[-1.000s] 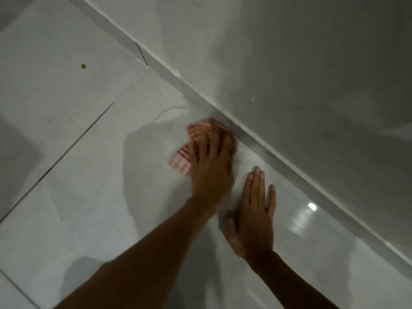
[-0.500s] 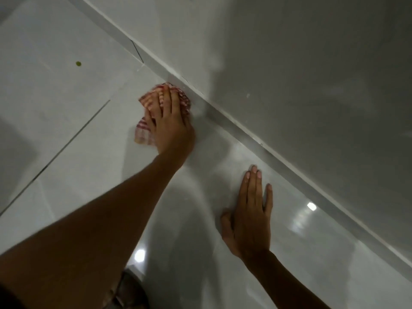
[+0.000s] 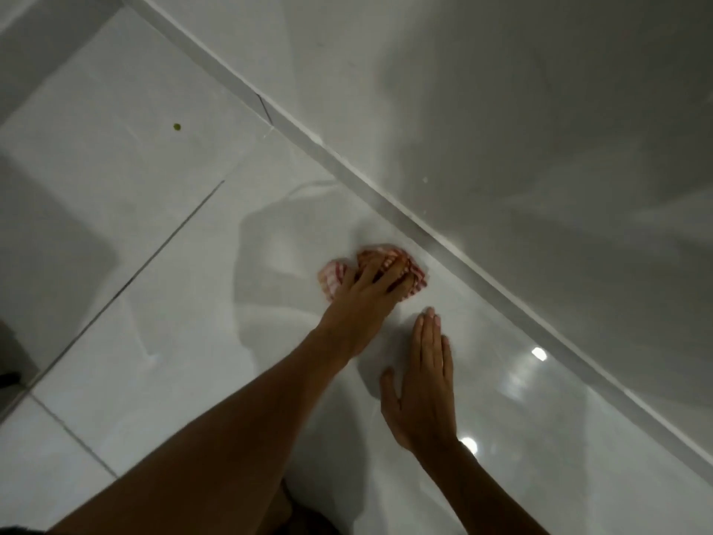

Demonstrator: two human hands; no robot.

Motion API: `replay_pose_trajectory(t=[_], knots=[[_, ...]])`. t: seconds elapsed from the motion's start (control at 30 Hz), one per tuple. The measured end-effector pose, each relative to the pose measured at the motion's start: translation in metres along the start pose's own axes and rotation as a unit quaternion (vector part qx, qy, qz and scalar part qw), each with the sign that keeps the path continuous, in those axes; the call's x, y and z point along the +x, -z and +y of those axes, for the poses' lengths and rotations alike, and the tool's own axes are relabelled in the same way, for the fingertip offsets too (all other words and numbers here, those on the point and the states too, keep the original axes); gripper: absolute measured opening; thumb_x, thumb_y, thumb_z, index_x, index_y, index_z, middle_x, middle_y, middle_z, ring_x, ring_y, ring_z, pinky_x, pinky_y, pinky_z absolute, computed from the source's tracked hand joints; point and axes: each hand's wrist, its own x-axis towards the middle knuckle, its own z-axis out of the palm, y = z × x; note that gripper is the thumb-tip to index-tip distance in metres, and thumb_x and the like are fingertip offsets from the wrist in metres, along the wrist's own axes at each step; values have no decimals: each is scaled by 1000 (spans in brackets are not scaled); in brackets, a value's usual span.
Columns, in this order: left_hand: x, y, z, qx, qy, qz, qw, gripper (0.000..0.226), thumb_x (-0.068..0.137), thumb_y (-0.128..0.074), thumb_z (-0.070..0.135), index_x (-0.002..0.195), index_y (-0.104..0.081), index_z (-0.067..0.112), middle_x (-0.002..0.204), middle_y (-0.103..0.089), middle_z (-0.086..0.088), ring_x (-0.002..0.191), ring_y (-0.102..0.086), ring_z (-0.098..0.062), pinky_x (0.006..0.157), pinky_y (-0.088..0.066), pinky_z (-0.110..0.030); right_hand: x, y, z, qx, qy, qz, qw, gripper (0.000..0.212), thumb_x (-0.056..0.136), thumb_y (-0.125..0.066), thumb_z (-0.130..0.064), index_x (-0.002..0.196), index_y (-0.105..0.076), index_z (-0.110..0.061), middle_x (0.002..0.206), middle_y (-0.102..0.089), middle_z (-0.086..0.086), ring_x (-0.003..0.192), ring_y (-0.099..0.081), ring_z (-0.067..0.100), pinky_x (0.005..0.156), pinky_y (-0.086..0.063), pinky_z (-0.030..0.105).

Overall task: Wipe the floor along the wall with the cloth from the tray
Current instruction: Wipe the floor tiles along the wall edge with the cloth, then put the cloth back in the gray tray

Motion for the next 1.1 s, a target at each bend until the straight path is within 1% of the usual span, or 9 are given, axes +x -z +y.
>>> replay_pose_trajectory(t=[0.13, 0.27, 0.5, 0.63, 0.77, 0.83, 0.87, 0.93, 1.1], knots=[[-48, 31, 18, -83, 106, -49, 990, 81, 98, -65, 1, 166, -29, 24, 175, -27, -4, 159, -25, -34, 130, -23, -53, -27, 34, -13, 2, 4, 9, 1000, 83, 108, -37, -45, 176, -7, -9, 186, -7, 8, 174, -4, 24, 140, -16, 58], [-95, 76, 39, -157, 190, 11, 969, 95, 84, -87, 15, 164, -35, 18, 169, -40, -7, 149, -43, -32, 117, -48, -52, -29, 94, -59, -20, 77, -15, 997, 87, 103, -40, -36, 176, -1, -9, 187, 1, 7, 174, 3, 17, 142, -7, 47], [-143, 205, 64, -208, 253, 117, 938, 109, 70, -98, 14, 161, -39, 15, 157, -55, -10, 126, -61, -34, 97, -62, -54, -39, 222, -167, 11, 160, 17, 987, 86, 106, -42, -33, 176, 2, -14, 188, -1, 5, 174, -5, 19, 142, -10, 45], [-205, 315, 92, -327, 288, 206, 876, 77, 99, -69, 6, 164, -34, 26, 166, -41, -4, 145, -46, -21, 122, -44, -44, -67, 302, -243, 21, 203, 25, 979, 84, 108, -38, -37, 177, 6, -20, 188, 4, 0, 174, -3, 17, 140, -18, 53], [-277, 401, 104, -447, 320, 281, 787, 59, 104, -61, -1, 153, -50, 28, 134, -66, -2, 99, -64, -18, 95, -64, -31, -101, 353, -325, 24, 247, 16, 969, 85, 105, -42, -33, 177, 0, -14, 188, 0, 3, 174, -4, 17, 140, -19, 52], [-316, 445, 97, -457, 334, 319, 760, 69, 102, -65, 1, 158, -43, 35, 144, -58, 2, 106, -64, -17, 97, -62, -30, -123, 369, -381, 47, 273, 8, 961, 86, 104, -42, -33, 177, -2, -15, 188, -1, 1, 174, -5, 16, 140, -18, 49], [-330, 460, 90, -443, 329, 331, 766, 71, 101, -67, 10, 161, -39, 36, 150, -52, -3, 112, -64, -19, 103, -62, -39, -128, 374, -404, 58, 280, 6, 958, 86, 103, -43, -33, 177, -2, -16, 188, -1, 0, 174, -5, 16, 140, -16, 48], [-367, 495, 69, -475, 345, 369, 720, 70, 98, -64, 31, 163, -36, 37, 158, -47, -7, 123, -60, -19, 111, -55, -52, -136, 373, -455, 61, 321, -11, 945, 87, 103, -45, -32, 177, -4, -12, 188, -2, 1, 174, -8, 19, 140, -14, 45], [-473, 536, -9, -404, 389, 465, 686, 75, 102, -61, -1, 163, -31, 33, 172, -34, 5, 152, -39, 1, 123, -40, -23, -166, 312, -585, 67, 398, -40, 914, 86, 103, -46, -31, 177, -6, -10, 188, -4, 3, 174, -10, 22, 140, -9, 38]])
